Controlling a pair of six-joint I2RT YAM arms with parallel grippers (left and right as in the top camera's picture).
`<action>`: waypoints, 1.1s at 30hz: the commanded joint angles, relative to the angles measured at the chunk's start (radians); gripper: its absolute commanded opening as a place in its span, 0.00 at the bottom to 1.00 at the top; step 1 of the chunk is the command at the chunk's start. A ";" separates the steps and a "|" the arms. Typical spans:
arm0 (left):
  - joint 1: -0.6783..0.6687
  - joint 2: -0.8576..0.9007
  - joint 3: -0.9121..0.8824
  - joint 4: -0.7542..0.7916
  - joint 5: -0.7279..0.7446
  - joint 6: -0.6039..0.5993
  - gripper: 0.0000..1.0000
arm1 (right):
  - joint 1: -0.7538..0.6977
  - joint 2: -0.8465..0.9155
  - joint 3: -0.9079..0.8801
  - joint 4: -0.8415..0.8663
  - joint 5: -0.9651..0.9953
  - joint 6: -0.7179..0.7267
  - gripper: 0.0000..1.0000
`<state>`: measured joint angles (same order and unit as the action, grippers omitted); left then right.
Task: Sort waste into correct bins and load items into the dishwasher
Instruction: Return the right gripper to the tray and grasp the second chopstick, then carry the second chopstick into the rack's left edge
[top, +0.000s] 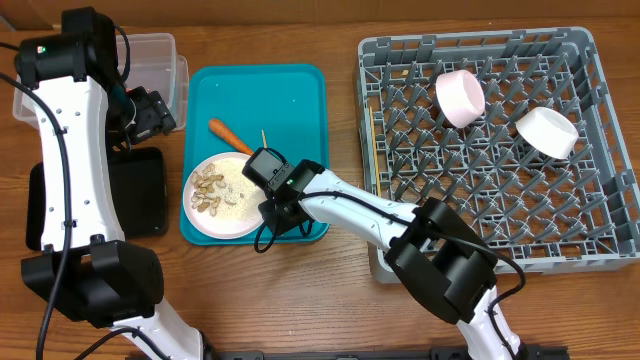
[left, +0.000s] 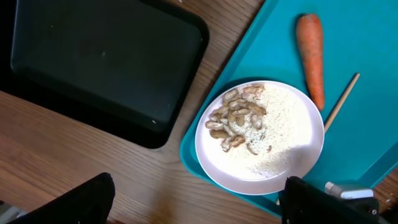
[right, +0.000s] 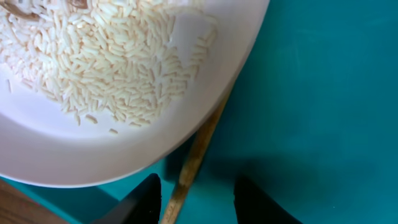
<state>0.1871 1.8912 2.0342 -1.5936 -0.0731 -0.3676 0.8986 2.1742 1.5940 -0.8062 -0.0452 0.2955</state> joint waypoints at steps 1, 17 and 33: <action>0.002 -0.001 0.003 0.002 -0.012 -0.014 0.89 | 0.005 0.055 -0.008 -0.009 0.037 0.023 0.40; 0.002 -0.001 0.003 0.001 -0.012 -0.013 0.89 | 0.005 0.063 -0.013 -0.029 0.056 0.077 0.04; 0.002 -0.001 0.003 0.001 -0.012 -0.013 0.89 | -0.099 -0.047 0.052 -0.111 0.150 0.079 0.04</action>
<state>0.1871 1.8912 2.0342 -1.5936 -0.0731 -0.3676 0.8463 2.1799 1.6218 -0.9062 0.0669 0.3664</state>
